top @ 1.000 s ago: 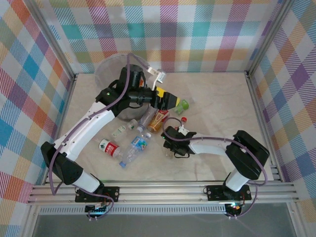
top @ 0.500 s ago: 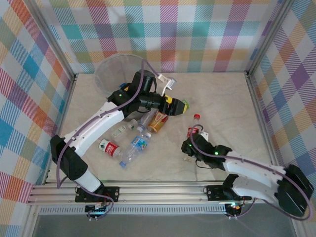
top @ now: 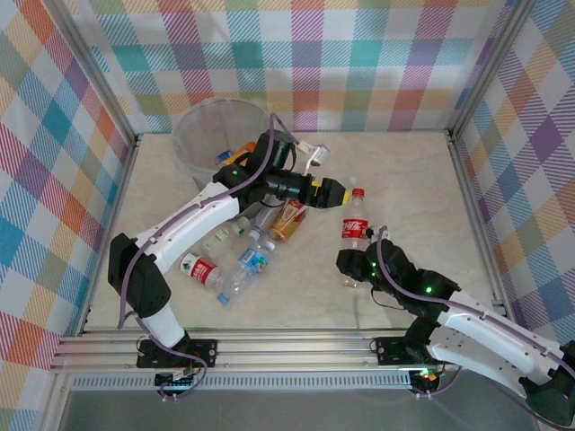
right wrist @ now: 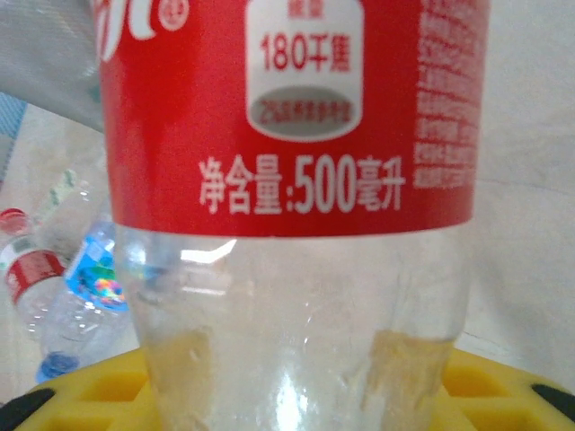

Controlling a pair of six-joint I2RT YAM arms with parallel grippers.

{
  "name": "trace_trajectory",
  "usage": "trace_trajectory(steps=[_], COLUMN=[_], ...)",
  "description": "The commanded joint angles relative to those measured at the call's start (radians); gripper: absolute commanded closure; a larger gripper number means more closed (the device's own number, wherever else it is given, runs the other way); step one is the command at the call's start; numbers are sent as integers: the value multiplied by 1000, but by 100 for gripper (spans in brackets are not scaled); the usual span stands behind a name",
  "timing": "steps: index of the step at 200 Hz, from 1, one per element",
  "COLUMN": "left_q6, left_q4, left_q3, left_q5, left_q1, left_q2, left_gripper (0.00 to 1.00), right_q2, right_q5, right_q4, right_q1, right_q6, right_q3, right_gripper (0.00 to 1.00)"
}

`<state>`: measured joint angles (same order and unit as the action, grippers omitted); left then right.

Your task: Put the plastic bottles in the bin

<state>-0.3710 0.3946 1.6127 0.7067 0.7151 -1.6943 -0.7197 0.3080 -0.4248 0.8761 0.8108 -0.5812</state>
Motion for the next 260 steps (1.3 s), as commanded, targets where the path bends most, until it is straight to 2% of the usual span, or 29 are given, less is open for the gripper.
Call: trace_trajectory(steps=[1, 45, 113, 145, 177, 194, 211, 260], left_q6=[-59, -64, -77, -77, -77, -72, -70, -40], left_q4=[-66, -69, -82, -86, -102, -106, -107, -74], left_q3=[-20, -30, -32, -31, -39, -42, -45, -39], left_q5=[42, 28, 46, 55, 66, 59, 53, 12], left_q1=[20, 49, 67, 67, 66, 67, 66, 44], left_q2=[-23, -45, -63, -62, -49, -39, -28, -5], left_gripper=[2, 3, 10, 21, 37, 41, 42, 44], right_q2=[-33, -89, -111, -124, -131, -132, -132, -100], right_q5=[-12, -21, -21, -28, -46, -50, -57, -126], right_q4=[47, 93, 99, 96, 107, 106, 106, 89], right_q1=[-5, -5, -17, -21, -22, -22, -22, -21], right_q6=[-55, -94, -113, -119, -112, -109, -107, -137], right_q3=[-79, -149, -206, -221, -217, -214, -211, -185], right_gripper=[51, 51, 51, 51, 51, 50, 44, 18])
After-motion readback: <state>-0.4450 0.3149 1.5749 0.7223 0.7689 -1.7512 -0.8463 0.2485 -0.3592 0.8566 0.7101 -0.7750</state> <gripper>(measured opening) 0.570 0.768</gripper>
